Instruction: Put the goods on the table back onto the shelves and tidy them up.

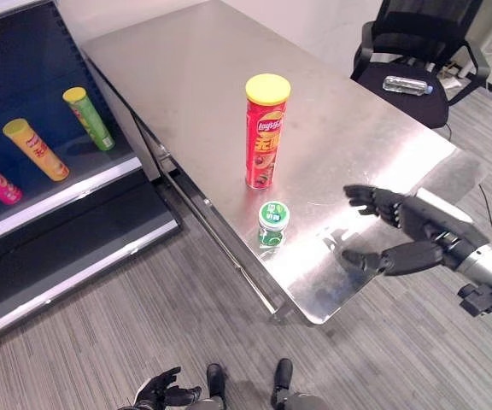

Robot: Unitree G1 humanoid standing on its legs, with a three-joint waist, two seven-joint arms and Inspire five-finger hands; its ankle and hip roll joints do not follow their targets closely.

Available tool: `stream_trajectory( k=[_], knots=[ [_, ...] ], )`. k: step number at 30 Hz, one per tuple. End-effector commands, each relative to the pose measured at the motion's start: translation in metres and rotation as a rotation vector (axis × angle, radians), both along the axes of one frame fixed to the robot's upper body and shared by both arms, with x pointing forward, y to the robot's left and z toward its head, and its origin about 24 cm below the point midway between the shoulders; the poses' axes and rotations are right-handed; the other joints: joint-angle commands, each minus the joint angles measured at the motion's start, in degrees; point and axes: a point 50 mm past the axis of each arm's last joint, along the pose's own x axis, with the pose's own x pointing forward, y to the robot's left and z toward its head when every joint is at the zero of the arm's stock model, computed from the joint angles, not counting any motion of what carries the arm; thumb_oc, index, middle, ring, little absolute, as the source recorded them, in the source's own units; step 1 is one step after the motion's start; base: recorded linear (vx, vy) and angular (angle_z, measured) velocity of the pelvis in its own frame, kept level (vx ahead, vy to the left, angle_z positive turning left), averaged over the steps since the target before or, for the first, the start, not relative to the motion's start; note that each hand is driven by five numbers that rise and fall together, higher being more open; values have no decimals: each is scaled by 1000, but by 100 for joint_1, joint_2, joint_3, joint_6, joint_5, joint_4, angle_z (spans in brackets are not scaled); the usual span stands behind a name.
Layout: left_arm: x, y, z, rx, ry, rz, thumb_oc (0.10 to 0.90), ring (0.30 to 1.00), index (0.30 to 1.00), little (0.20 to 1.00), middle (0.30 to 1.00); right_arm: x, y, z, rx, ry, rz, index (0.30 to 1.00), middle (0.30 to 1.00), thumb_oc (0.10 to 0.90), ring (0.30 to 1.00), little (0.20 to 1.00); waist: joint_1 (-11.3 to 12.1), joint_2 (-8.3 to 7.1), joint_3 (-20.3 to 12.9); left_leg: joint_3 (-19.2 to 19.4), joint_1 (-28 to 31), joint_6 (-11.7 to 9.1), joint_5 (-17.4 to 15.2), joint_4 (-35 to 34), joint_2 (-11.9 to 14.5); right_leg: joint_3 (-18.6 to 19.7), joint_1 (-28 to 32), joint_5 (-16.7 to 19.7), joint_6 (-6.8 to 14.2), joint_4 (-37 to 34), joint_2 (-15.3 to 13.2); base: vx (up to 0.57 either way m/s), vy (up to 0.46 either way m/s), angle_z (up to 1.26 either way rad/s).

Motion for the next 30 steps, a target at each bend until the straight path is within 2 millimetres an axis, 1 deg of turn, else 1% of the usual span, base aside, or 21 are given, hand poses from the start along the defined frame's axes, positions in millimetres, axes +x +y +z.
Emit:
stream_trajectory(
  k=[1,4,5,7,8,9,12,16,18,19,26,30],
  knots=[
    [1,12,3,42,6,-44,800,900,900,900,900,1,18,62,-51,-282,109,900,900,800,900,900,190,-14,-396,-187,102,-543,-9,22,461,-69,381,-290,509,88,-176,0,0,-14],
    [1,12,3,42,6,-44,800,900,900,900,900,1,18,62,-51,-282,109,900,900,800,900,900,190,-14,-396,-187,102,-543,-9,22,461,-69,381,-290,509,88,-176,2,16,2],
    [-1,14,2,51,19,-40,800,900,900,900,900,2,21,59,-108,-282,113,900,900,800,900,900,205,-19,-411,-147,131,-530,-33,22,441,-50,395,-263,515,88,-209,16,111,8],
    [0,16,3,64,11,-34,800,900,900,900,900,14,35,44,-153,-269,142,900,900,800,900,900,316,-42,-411,-53,242,-463,-106,22,393,-11,421,-210,575,88,-285,22,150,-18],
    [1,17,3,72,13,-35,800,900,900,900,900,20,39,32,-168,-257,135,900,900,800,900,900,369,-55,-414,-58,258,-430,-122,22,350,-41,444,-177,600,88,-335,19,116,-24],
    [1,17,4,79,11,-42,800,900,900,900,900,21,41,29,-176,-276,125,900,900,800,900,900,384,-62,-414,-71,265,-410,-139,22,323,-66,465,-170,617,88,-368,13,79,8],
    [1,17,4,80,11,-41,800,900,900,900,900,22,41,29,-176,-277,125,900,900,800,900,900,378,-67,-412,-74,268,-409,-139,22,320,-69,469,-171,619,88,-371,2,10,10],
    [-2,18,4,90,15,-36,800,900,900,900,900,24,45,25,-180,-286,125,900,900,800,900,900,451,-79,-425,-121,296,-367,-172,22,260,-118,516,-149,661,88,-449,14,33,-2],
    [-2,18,4,90,15,-36,800,900,900,900,900,24,45,25,-180,-286,126,900,900,800,900,900,446,-80,-424,-122,296,-366,-171,22,259,-119,518,-150,662,88,-450,5,26,1],
    [-2,18,4,96,13,-48,800,900,900,900,900,29,54,15,-232,-269,154,900,900,800,900,900,537,-74,-450,-202,293,-333,-178,22,197,-219,580,-140,689,88,-521,10,53,3],
    [-3,18,3,102,21,-48,800,900,900,900,900,31,57,13,-235,-274,161,900,900,800,900,900,543,-72,-454,-224,294,-326,-179,22,177,-254,592,-142,699,88,-543,2,10,9],
    [-6,15,2,96,25,-43,800,900,900,900,900,32,55,16,-233,-323,121,900,900,800,900,900,538,-36,-449,-241,250,-323,-163,22,165,-295,573,-110,717,88,-583,-1,4,3]
  ],
)
